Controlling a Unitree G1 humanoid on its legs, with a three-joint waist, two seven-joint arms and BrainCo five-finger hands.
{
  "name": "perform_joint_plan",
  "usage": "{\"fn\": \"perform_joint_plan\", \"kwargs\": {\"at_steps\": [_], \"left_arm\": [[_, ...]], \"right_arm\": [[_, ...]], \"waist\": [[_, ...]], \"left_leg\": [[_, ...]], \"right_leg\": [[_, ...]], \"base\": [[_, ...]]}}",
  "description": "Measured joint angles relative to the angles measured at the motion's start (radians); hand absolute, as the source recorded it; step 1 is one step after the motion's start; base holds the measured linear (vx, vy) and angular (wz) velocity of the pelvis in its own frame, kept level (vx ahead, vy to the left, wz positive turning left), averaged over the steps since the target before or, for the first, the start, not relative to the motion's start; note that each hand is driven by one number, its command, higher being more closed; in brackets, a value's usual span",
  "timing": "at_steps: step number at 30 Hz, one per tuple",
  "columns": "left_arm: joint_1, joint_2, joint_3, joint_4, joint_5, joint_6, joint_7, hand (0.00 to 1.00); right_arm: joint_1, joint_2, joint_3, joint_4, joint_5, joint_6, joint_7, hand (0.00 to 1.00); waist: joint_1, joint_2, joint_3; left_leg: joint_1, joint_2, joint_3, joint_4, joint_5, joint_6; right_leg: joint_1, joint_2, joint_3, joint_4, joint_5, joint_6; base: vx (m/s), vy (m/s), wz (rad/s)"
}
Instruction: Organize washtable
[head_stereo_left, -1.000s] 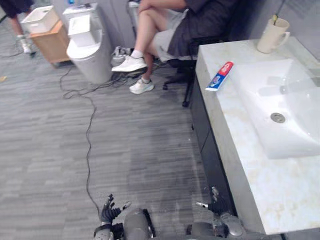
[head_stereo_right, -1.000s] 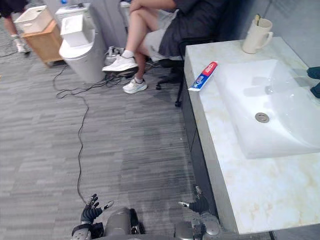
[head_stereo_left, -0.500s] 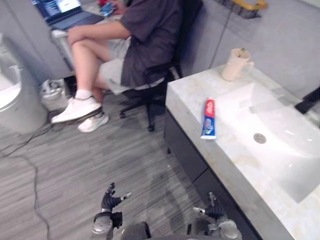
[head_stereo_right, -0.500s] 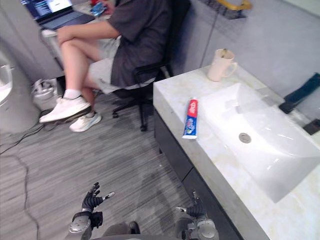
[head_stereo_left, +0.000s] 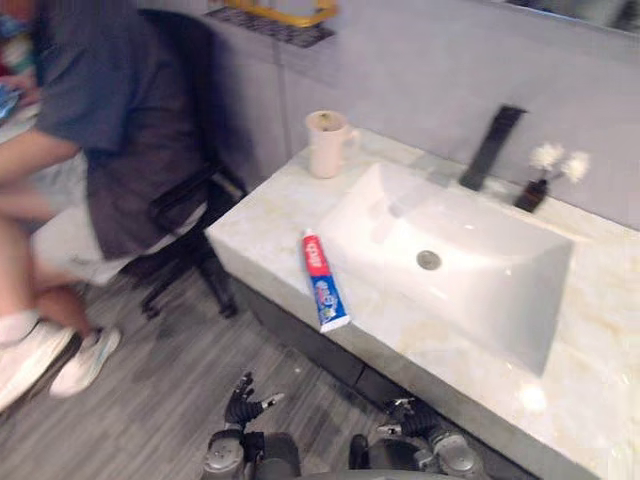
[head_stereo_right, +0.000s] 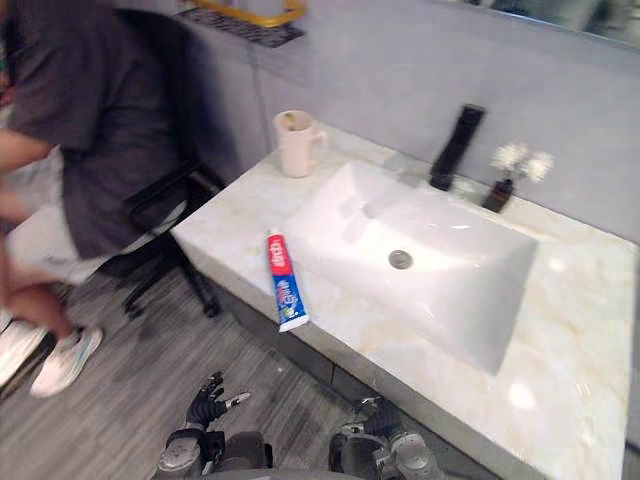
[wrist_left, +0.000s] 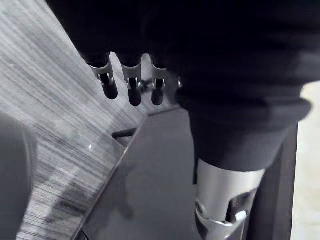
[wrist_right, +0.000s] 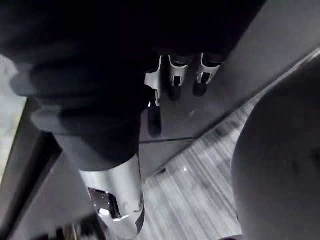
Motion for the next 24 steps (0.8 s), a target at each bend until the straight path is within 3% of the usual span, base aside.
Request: {"fn": "perform_joint_plan", "kwargs": {"at_steps": [1, 4, 7, 10, 11, 17, 24], "left_arm": [[0.005, 0.004, 0.0, 0.002, -0.001, 0.0, 0.003, 0.0], [0.005, 0.046, 0.001, 0.006, -0.001, -0.002, 0.018, 0.0], [-0.006, 0.052, 0.001, 0.026, -0.001, -0.003, 0.017, 0.0], [-0.016, 0.044, 0.001, 0.041, -0.001, -0.001, 0.017, 0.0], [0.005, 0.043, 0.009, 0.116, -0.004, -0.001, 0.017, 0.0], [0.005, 0.043, 0.009, 0.116, -0.004, -0.001, 0.017, 0.0], [0.001, 0.043, 0.005, 0.136, -0.041, 0.0, 0.018, 0.0]], "right_arm": [[0.001, 0.002, -0.016, 0.006, 0.001, -0.003, -0.022, 0.0], [0.009, 0.02, -0.106, 0.057, 0.029, 0.004, -0.097, 0.0], [0.008, 0.011, -0.136, 0.072, 0.037, 0.004, -0.114, 0.0], [-0.008, -0.008, -0.141, 0.116, 0.037, 0.006, -0.114, 0.0], [-0.011, -0.052, -0.153, 0.214, 0.046, 0.023, -0.113, 0.0], [-0.012, -0.052, -0.155, 0.215, 0.058, 0.023, -0.113, 0.0], [-0.011, -0.054, -0.205, 0.255, 0.198, 0.022, -0.115, 0.0]], "waist": [[0.0, 0.014, -0.001], [-0.023, -0.033, -0.039], [-0.037, -0.034, -0.041], [-0.031, -0.022, -0.049], [-0.003, -0.008, -0.064], [-0.002, -0.01, -0.063], [-0.004, -0.02, -0.06]], "left_leg": [[0.009, 0.011, -0.001, -0.005, 0.028, -0.023], [0.073, -0.017, 0.168, -0.074, 0.015, 0.023], [0.112, -0.054, 0.235, -0.127, 0.037, 0.059], [0.142, -0.076, 0.277, -0.17, 0.049, 0.079], [0.24, -0.055, 0.327, -0.329, 0.123, 0.073], [0.245, -0.055, 0.326, -0.33, 0.124, 0.074], [0.298, -0.058, 0.279, -0.335, 0.124, 0.075]], "right_leg": [[-0.003, 0.014, 0.042, 0.015, -0.008, 0.019], [0.018, -0.026, 0.199, -0.084, 0.054, 0.096], [0.038, -0.061, 0.255, -0.15, 0.092, 0.129], [0.047, -0.087, 0.282, -0.195, 0.129, 0.149], [0.103, -0.097, 0.144, -0.338, 0.236, 0.141], [0.106, -0.096, 0.143, -0.34, 0.236, 0.141], [0.199, -0.105, 0.089, -0.398, 0.242, 0.138]], "base": [[0.1, 0.355, -1.78], [0.16, 0.337, -1.37], [0.14, 0.247, -0.68], [0.08, 0.15, -0.36], [0.03, 0.065, -0.22], [0.0, 0.0, 0.0], [0.01, -0.002, 0.21]]}}
